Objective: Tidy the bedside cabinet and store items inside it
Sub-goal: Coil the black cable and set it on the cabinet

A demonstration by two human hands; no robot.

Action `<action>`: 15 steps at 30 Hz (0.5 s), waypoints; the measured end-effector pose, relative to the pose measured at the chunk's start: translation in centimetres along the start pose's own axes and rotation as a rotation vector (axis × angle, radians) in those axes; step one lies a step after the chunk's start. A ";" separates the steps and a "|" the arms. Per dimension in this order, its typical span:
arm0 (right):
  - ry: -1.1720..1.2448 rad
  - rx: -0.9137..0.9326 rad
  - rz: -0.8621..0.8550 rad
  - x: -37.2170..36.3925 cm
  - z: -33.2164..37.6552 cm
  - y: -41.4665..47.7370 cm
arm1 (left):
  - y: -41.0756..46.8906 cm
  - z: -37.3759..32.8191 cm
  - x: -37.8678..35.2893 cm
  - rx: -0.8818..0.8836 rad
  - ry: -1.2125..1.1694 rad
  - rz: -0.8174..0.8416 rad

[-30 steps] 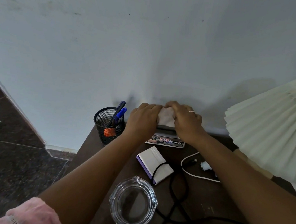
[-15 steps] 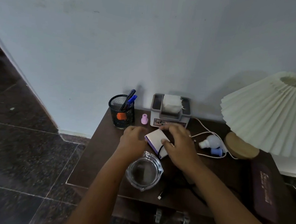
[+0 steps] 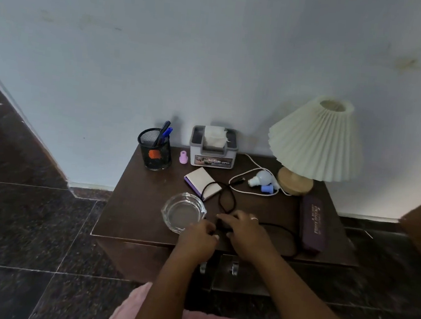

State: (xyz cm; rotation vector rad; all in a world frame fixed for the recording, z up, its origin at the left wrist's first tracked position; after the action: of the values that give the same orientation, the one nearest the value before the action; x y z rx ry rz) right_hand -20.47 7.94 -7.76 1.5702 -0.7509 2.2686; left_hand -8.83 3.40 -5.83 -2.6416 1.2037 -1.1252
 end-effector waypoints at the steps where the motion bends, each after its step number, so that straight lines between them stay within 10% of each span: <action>1: 0.005 0.011 -0.018 0.1 0.2 0.0 | 0.2 0.0 -0.2 -0.004 0.089 0.014; 15: 0.169 0.141 -0.252 6.6 1.8 -0.6 | 1.0 -3.6 -0.1 -0.263 0.137 -0.186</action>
State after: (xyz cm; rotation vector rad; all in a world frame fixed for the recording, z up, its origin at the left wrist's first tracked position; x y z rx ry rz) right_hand -21.17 7.01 -1.00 1.4165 -0.3354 2.2690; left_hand -11.80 3.69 -3.51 -2.9697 1.2257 -1.2750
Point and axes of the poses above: each hand's wrist, its own y-axis towards the middle knuckle, its own x-axis out of the back of the hand, z = x × y, the point moved 7 cm from there along y, towards the middle knuckle, and after that the axes turned 11 degrees about -x, right-handed, at the moved point
